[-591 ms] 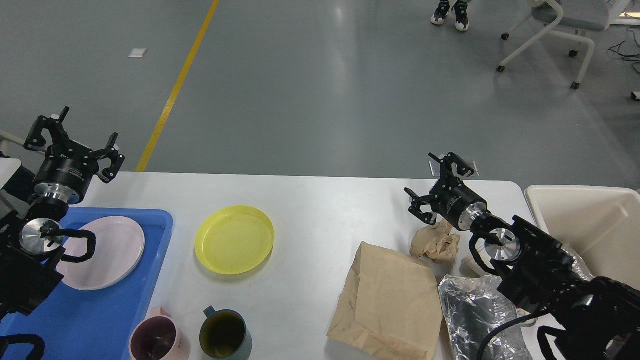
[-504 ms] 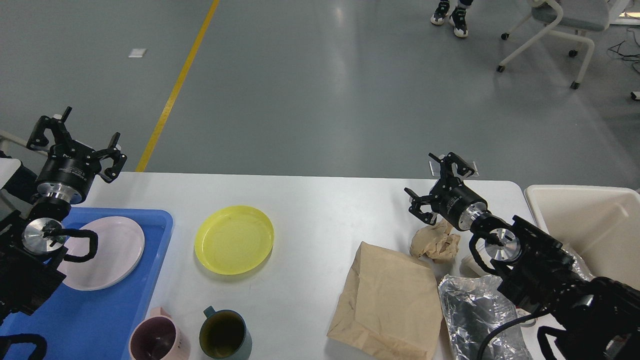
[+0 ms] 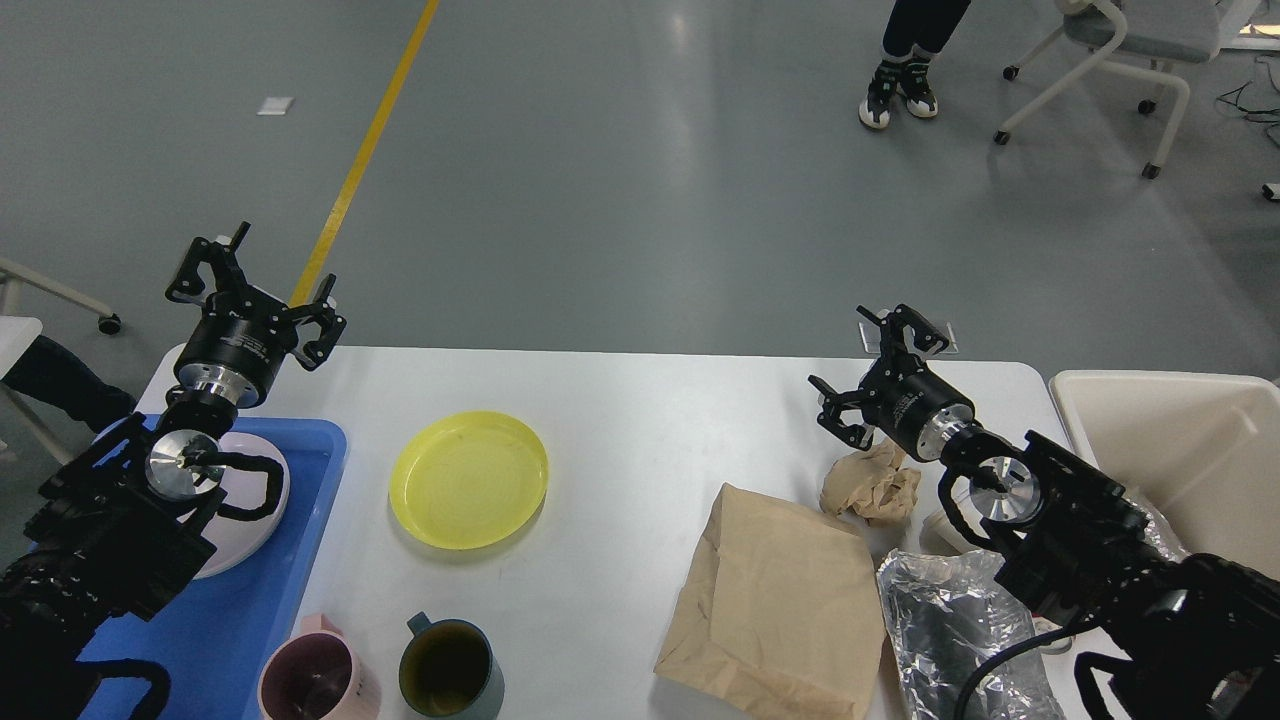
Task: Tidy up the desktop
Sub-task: 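Raise the left gripper off the tray and swing it toward the pink cup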
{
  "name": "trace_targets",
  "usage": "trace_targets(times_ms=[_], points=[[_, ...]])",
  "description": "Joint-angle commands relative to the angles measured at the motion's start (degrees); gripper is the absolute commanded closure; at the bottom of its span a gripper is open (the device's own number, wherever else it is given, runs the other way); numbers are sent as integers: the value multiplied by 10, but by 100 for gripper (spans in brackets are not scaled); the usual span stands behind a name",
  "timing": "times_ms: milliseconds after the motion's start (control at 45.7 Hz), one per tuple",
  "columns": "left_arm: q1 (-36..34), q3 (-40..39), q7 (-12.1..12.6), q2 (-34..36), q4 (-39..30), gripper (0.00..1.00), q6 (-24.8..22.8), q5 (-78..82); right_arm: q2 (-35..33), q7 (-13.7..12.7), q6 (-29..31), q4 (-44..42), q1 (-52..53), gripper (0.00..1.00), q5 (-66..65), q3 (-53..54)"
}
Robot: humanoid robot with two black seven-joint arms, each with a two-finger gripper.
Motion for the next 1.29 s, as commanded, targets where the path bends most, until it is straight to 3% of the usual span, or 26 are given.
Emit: trace_targets(times_ms=[0, 44, 285, 591, 701, 876, 1051, 1270], points=[[-3, 97, 0, 6, -10, 4, 1, 0, 0, 0, 0, 0, 0, 0, 0, 0], [-14, 170, 0, 14, -22, 4, 4, -1, 0, 0, 0, 0, 0, 0, 0, 0], [-99, 410, 0, 77, -35, 4, -9, 2, 0, 0, 0, 0, 0, 0, 0, 0], [-232, 900, 0, 77, -35, 4, -17, 3, 0, 0, 1, 0, 0, 0, 0, 0], [-253, 979, 0, 75, -35, 4, -18, 2, 0, 0, 1, 0, 0, 0, 0, 0], [-342, 1120, 0, 51, -65, 4, -25, 4, 0, 0, 1, 0, 0, 0, 0, 0], [-455, 1294, -2, 15, -222, 4, -89, 10, 0, 0, 0, 0, 0, 0, 0, 0], [-553, 1344, -4, -38, -290, 4, -173, 17, 0, 0, 1, 0, 0, 0, 0, 0]])
